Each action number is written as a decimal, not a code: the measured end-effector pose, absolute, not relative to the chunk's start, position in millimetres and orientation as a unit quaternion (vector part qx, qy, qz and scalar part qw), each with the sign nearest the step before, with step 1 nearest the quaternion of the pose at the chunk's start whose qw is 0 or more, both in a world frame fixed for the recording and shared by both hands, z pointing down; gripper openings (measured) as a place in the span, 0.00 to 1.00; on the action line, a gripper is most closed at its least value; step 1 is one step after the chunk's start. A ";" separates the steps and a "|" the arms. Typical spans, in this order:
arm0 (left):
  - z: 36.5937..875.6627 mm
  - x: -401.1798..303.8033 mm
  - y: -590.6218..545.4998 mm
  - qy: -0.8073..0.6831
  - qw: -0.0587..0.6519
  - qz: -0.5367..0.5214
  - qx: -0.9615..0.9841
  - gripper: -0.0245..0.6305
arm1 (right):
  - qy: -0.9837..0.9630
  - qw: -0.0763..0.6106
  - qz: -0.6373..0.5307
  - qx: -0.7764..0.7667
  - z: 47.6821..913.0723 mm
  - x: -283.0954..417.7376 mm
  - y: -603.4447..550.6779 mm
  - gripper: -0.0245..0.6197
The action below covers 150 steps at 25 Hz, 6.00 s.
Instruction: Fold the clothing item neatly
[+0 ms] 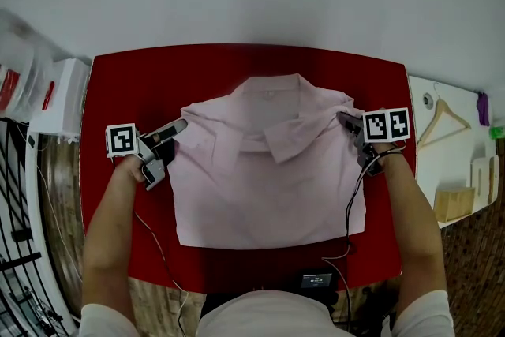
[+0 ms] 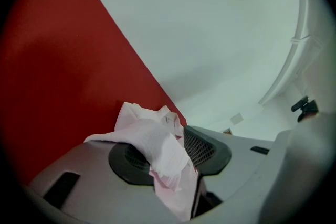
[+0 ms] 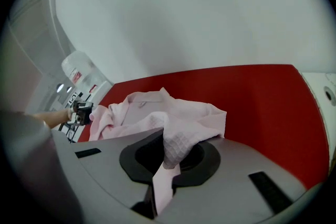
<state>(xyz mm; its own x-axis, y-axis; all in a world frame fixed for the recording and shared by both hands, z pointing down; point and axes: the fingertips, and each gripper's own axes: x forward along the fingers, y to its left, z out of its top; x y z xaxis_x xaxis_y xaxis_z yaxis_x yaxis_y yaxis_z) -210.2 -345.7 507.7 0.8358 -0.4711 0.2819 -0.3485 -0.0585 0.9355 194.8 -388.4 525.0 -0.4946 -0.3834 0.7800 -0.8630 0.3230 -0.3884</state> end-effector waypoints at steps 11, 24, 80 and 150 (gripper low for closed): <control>527.5 -211.0 -364.5 -0.240 0.718 -0.033 0.652 0.26 | -0.704 0.302 0.483 0.425 567.7 195.3 -407.4 0.13; 543.3 -206.0 -352.4 -0.241 0.705 0.011 0.667 0.26 | -0.711 0.285 0.496 0.409 556.2 184.3 -403.0 0.26; 527.6 -101.2 -284.4 -0.165 -0.047 0.445 0.879 0.12 | -0.844 0.470 -0.079 0.244 534.7 34.0 -336.2 0.09; 565.4 -206.4 -381.7 -0.240 0.008 0.513 0.824 0.07 | -0.682 0.671 -0.185 0.224 557.6 222.0 -432.2 0.09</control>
